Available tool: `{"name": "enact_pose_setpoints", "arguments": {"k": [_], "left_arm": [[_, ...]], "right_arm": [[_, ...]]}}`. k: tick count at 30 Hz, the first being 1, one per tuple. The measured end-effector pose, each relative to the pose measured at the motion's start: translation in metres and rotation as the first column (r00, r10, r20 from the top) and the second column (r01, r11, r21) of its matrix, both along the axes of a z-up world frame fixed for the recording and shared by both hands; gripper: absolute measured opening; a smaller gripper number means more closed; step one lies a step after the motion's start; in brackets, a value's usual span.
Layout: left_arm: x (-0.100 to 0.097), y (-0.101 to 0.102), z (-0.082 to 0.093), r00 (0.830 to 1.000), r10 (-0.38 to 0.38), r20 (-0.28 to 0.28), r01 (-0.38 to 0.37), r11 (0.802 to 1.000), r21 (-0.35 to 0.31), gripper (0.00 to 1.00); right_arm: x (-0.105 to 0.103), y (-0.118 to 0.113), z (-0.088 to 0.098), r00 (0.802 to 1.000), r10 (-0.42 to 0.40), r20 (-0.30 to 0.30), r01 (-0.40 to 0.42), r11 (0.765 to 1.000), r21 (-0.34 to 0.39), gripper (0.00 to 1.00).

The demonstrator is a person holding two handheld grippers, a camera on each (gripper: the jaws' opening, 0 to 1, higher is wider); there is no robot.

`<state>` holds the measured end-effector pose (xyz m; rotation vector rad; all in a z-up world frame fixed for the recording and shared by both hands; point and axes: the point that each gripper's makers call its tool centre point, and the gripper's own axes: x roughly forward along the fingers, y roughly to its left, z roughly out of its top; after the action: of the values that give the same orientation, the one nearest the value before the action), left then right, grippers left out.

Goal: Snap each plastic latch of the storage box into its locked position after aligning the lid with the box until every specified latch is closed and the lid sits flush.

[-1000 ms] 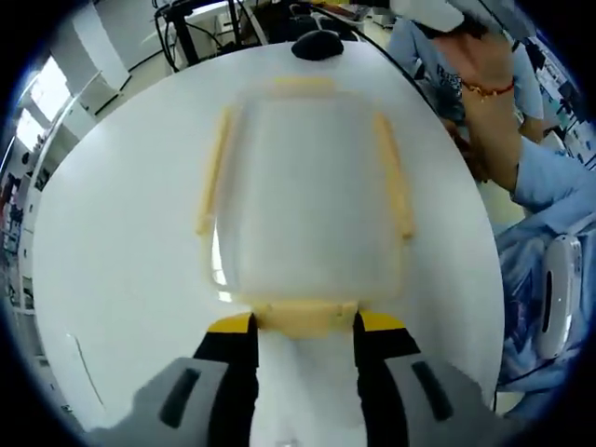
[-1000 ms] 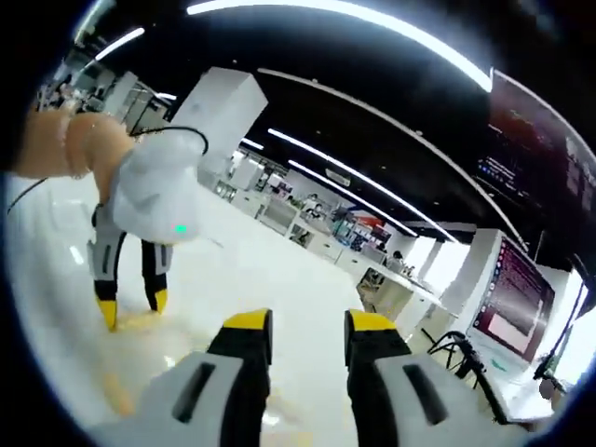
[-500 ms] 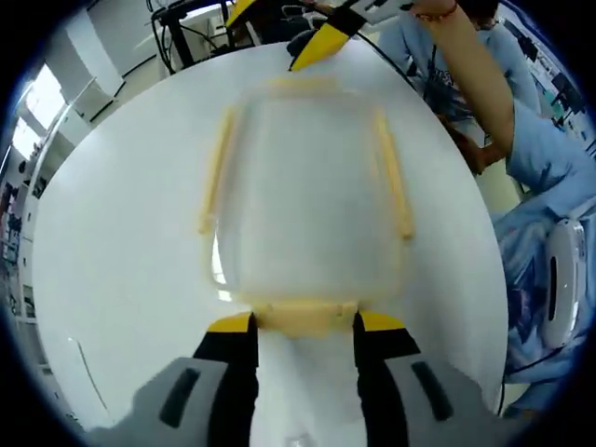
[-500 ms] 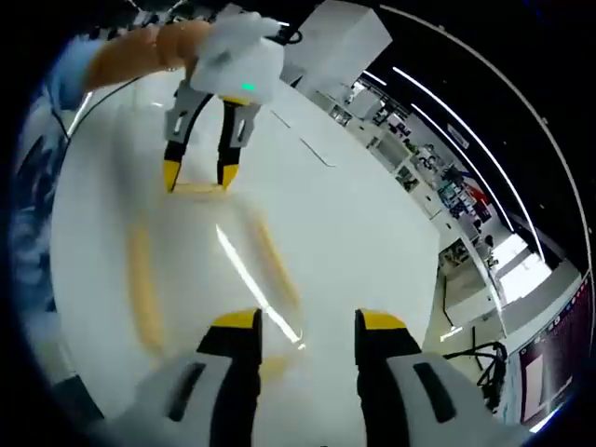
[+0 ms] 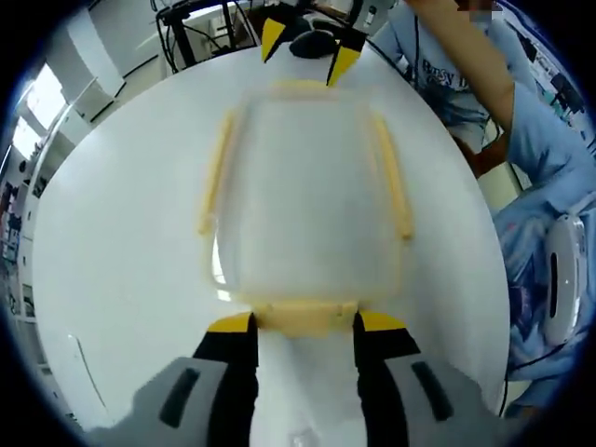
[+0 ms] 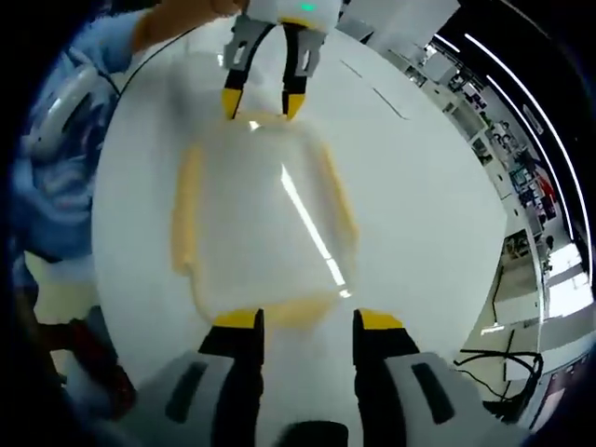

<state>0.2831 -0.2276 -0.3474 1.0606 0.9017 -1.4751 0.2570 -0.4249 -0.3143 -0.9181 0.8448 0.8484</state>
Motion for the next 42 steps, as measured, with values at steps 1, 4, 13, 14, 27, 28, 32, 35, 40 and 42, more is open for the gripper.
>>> {"name": "enact_pose_setpoints", "arguments": {"k": [1,4,13,14,27,28,32,35,40,42], "left_arm": [[0.0,0.0,0.0,1.0,0.0,0.0,0.0,1.0,0.0,0.4],[0.0,0.0,0.0,1.0,-0.001,0.0,0.001,1.0,-0.003,0.4],[0.004,-0.001,0.001,1.0,-0.005,-0.003,0.005,1.0,-0.029,0.4],[0.004,-0.002,0.001,1.0,-0.009,-0.003,0.008,0.999,-0.036,0.4],[0.011,-0.007,0.001,1.0,-0.019,-0.007,0.019,0.998,-0.056,0.4],[0.011,-0.007,0.001,1.0,-0.019,-0.008,0.019,0.998,-0.056,0.4],[0.011,-0.008,0.0,1.0,-0.016,-0.008,0.016,0.999,-0.046,0.4],[0.01,-0.008,0.0,1.0,-0.016,-0.005,0.016,0.999,-0.033,0.4],[0.009,-0.007,0.001,1.0,-0.017,-0.006,0.017,0.999,-0.038,0.4],[0.008,-0.007,0.001,1.0,-0.02,-0.008,0.02,0.999,-0.043,0.4]], "right_arm": [[0.001,0.0,0.0,1.0,0.002,0.001,-0.002,1.0,-0.002,0.23],[0.004,0.012,0.003,1.0,0.031,0.002,-0.031,0.999,0.038,0.21],[-0.004,0.029,-0.013,0.994,0.079,-0.076,-0.075,0.996,0.053,0.0],[-0.004,0.03,-0.014,0.994,0.076,-0.085,-0.071,0.996,0.054,0.0],[0.004,0.035,-0.012,0.989,0.072,-0.131,-0.065,0.996,0.061,0.0],[0.004,0.035,-0.012,0.988,0.082,-0.128,-0.075,0.995,0.058,0.0],[0.011,0.03,-0.006,0.993,0.099,-0.066,-0.097,0.995,0.03,0.21],[0.003,0.023,0.003,0.994,0.089,-0.07,-0.086,0.995,0.046,0.25],[-0.004,0.01,0.005,0.996,0.05,-0.076,-0.049,0.999,0.007,0.35],[-0.015,0.003,-0.006,0.989,0.034,-0.142,-0.039,0.999,-0.032,0.38]]}}
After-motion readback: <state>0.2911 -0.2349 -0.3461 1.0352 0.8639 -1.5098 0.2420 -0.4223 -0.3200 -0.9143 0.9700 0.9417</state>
